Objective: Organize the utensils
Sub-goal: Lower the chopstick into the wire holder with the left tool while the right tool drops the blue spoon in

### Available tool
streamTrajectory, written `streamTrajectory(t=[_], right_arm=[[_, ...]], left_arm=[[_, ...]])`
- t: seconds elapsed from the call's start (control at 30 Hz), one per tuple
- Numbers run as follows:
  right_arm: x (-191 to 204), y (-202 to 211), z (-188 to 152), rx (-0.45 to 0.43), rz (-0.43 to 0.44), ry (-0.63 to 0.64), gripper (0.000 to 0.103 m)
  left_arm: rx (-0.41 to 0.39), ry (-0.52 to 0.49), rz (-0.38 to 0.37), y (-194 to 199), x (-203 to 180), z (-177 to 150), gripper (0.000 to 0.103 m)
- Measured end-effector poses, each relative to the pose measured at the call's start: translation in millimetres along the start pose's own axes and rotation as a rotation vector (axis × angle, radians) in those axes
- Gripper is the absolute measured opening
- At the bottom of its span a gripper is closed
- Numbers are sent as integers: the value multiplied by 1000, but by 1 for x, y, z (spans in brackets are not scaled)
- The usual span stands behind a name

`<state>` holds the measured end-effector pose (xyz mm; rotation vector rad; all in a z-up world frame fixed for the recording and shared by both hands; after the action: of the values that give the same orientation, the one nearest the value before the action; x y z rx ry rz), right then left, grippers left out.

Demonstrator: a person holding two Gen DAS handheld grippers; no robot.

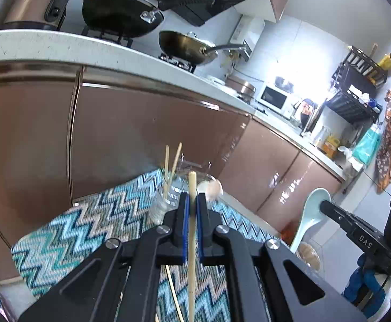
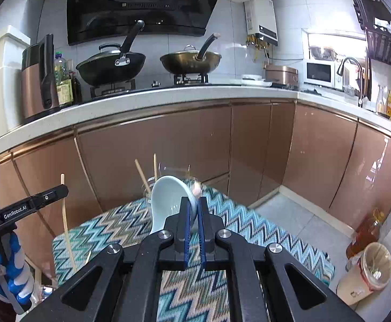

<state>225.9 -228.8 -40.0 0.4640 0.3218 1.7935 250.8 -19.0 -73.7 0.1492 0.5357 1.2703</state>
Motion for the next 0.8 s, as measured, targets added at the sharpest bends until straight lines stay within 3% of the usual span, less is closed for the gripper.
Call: streamTrajectory(t=[0.63,0.8], right_arm=[[-6,-96,83,-140,31,0,6],[-11,-129,87,-176,-31,30,6]], left_arm=[[-182,17,-8,-84,28,117,4],[-239,18,2,-115,26,141,4]])
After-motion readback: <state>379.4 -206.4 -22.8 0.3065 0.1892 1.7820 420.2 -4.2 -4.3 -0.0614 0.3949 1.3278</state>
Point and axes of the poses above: each gripper's, at about its wrist camera, not at the fingertips, and y roughly against the way its jaws point, x to its left, z to its top, the point moved 8 cm from there along -y, roughly the way its jaws point, and after that the axes turned 7 degrees about -y, right-handed, at the moved point
